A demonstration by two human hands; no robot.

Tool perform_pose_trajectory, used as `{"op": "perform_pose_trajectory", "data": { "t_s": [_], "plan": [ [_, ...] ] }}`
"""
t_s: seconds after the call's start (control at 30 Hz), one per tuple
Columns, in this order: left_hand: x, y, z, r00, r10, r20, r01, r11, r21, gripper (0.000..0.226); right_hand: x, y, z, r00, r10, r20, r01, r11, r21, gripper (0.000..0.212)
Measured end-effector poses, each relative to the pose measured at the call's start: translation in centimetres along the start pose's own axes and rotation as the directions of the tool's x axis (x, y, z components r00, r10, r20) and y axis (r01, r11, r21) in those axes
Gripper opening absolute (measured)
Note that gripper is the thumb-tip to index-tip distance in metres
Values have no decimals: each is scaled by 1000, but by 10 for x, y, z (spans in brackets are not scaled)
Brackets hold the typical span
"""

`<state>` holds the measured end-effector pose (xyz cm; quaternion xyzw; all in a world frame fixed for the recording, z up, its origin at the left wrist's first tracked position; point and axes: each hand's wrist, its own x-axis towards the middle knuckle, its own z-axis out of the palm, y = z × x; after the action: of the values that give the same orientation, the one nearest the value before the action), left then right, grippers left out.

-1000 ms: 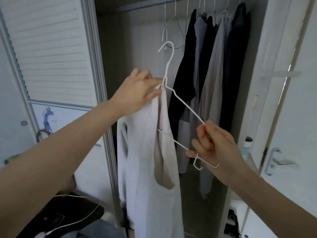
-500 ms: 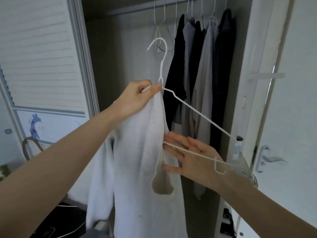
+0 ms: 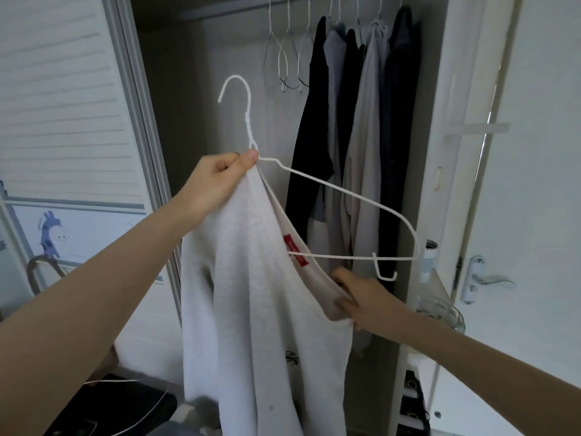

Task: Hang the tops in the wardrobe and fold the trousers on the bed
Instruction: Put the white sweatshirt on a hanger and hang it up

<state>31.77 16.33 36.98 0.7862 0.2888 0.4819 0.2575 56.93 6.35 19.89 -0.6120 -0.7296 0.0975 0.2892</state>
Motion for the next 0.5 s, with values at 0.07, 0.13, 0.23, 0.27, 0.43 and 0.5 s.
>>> {"op": "perform_pose_trajectory", "data": {
  "t_s": [0.07, 0.13, 0.23, 0.27, 0.43, 0.5],
  "plan": [
    [-1, -7, -7, 1000, -21, -10, 21, 1000, -1, 76, 0, 5, -7, 983, 128, -131, -98, 970, 221, 16],
    [0, -17, -14, 998, -50, -38, 50, 999, 13, 73, -4, 9, -17, 956, 121, -267, -100, 991, 93, 27],
    [3, -33, -21, 991, -97, -88, 99, 995, 18, 68, -13, 16, -27, 970, -242, -35, 186, 825, -534, 43],
    [4, -37, -23, 989, -109, -104, 112, 993, 22, 67, -14, 19, -30, 958, -272, 87, 266, 740, -618, 46],
    [3, -57, -20, 979, -146, -139, 156, 986, 66, 61, -10, 12, -52, 924, -82, 374, 165, 967, -196, 34],
    [3, -66, -23, 969, -180, -169, 193, 979, 62, 54, -14, 10, -61, 924, -90, 372, 100, 995, -9, 33]
  ]
}}
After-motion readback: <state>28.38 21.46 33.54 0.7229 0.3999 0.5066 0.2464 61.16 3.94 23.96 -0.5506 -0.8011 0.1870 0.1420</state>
